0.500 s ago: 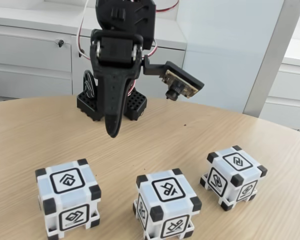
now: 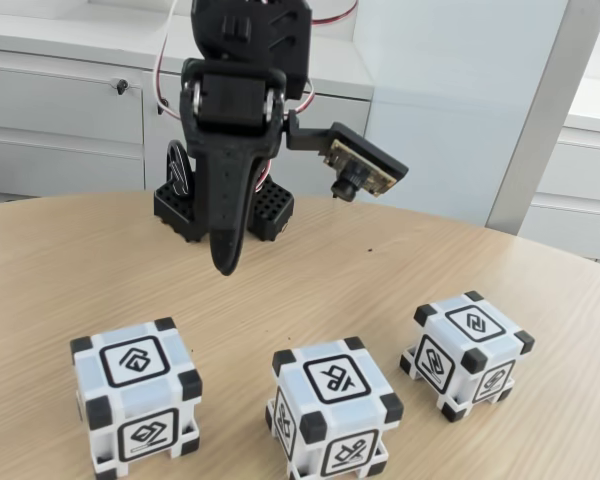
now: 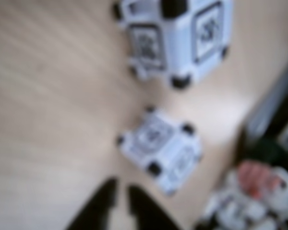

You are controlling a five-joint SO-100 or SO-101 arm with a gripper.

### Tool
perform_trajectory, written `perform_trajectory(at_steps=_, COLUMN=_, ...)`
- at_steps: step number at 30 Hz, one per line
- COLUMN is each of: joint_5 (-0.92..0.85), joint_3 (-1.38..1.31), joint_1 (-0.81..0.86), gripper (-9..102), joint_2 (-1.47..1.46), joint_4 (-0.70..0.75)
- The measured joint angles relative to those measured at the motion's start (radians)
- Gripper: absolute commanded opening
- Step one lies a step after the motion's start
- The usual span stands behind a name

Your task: Stack cubes from left to right.

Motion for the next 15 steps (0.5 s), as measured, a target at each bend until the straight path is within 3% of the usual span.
perform_trajectory(at_steps=15, joint_5=-0.060, joint_3=0.000, joint_1=0.000, gripper=0, joint_2=0.000, joint_4=0.000)
